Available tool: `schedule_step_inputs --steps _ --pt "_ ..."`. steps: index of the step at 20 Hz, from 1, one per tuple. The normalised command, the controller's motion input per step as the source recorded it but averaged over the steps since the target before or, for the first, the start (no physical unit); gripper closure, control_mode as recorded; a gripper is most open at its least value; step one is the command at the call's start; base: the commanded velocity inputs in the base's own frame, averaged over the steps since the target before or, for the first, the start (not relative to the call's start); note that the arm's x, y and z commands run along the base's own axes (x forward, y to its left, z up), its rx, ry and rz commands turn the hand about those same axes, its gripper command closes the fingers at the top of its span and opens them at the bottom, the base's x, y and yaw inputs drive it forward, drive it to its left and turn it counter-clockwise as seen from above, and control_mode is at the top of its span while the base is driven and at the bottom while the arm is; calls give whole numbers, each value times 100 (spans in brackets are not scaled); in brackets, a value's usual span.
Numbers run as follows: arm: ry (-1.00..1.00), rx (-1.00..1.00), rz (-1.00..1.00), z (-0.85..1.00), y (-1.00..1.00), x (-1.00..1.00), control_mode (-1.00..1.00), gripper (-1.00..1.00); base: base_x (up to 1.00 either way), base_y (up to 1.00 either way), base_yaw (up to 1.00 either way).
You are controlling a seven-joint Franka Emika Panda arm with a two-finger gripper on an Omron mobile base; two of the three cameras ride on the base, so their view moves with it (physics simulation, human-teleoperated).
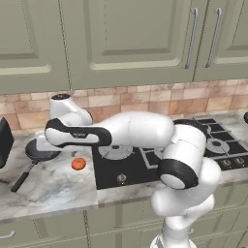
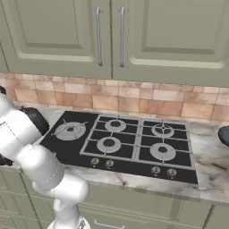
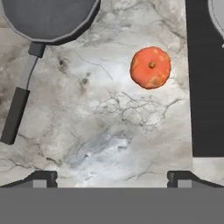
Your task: Place both pans onto different burners. Then place the squash and the chicken drumstick on different pans.
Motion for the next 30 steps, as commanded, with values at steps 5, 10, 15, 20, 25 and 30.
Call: schedule_step_inputs --steps 5,10,15,20,25,30 --pt "3 0 0 -8 43 1 -100 -100 0 0 0" --pt "2 0 0 -2 22 0 -100 -100 0 0 0" --pt "0 0 0 0 22 0 -100 -100 0 0 0" --pt "0 0 0 -4 16 0 -100 -100 0 0 0" --pt "0 0 -1 -6 13 1 -100 -100 0 0 0" --pt "0 0 -1 -8 13 6 -100 -100 0 0 0"
